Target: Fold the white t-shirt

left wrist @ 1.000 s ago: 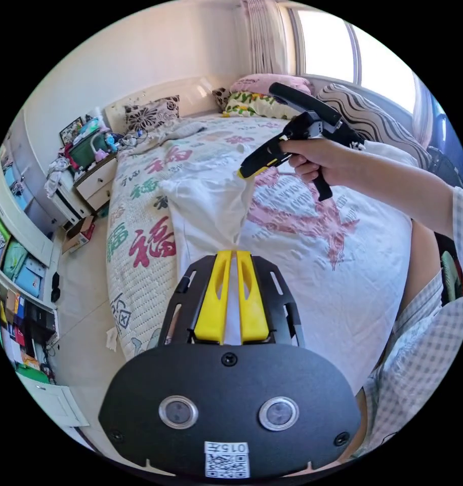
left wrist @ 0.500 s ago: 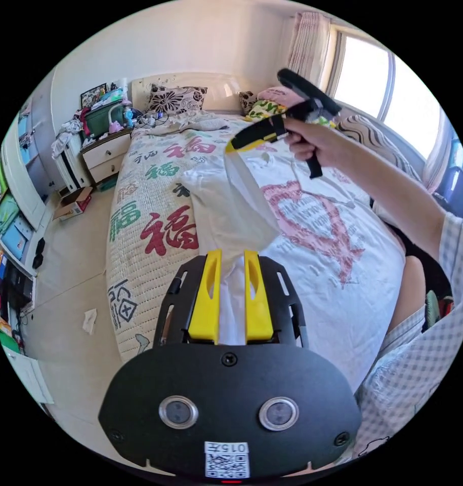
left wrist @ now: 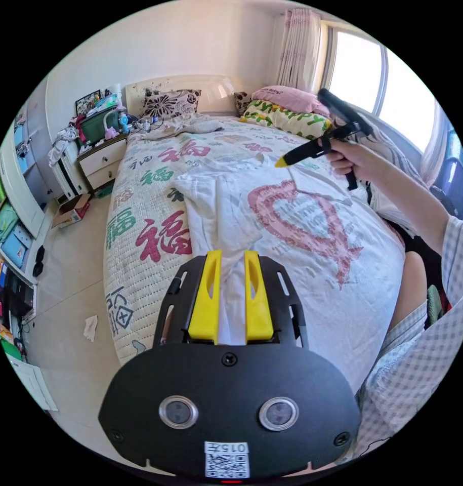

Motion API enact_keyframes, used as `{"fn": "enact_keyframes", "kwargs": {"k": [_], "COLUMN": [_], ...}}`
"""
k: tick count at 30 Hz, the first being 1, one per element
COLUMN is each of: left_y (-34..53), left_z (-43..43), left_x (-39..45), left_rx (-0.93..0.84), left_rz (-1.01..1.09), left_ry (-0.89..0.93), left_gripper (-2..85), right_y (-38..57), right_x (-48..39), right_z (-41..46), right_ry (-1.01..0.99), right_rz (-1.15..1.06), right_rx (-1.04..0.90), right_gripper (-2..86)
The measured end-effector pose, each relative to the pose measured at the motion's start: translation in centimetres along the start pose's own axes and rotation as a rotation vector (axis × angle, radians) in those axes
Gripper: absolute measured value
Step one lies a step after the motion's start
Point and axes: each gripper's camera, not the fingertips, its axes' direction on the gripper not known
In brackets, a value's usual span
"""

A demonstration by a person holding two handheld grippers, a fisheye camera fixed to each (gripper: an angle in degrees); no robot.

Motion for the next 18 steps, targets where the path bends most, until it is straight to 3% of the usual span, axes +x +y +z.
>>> {"fn": "enact_keyframes", "kwargs": {"k": [6, 13, 18], "left_y": [-1.4, -2.2, -1.8], "left_z": [1.8, 5.4, 2.5], "left_x": [2.5, 3.2, 2.5], "left_rx": [0.006, -0.158, -0.053], "left_rz": [0.094, 0.142, 0.134], "left_ry": [-0.057, -0.15, -0.105], "left_gripper": [7.8, 2.7, -0.3], "right_y": [-4.6, -4.1, -2.2], "right_x": [1.1, 2.5, 2.6], "right_z": [4.7, 3.3, 0.3], "right_ry": [-0.105, -0.139, -0.103], "right_rz": [0.1, 0.143, 0.097], "right_rx": [-0.039, 0.013, -0.002], "right_gripper": [8.7, 2.2, 0.6]}}
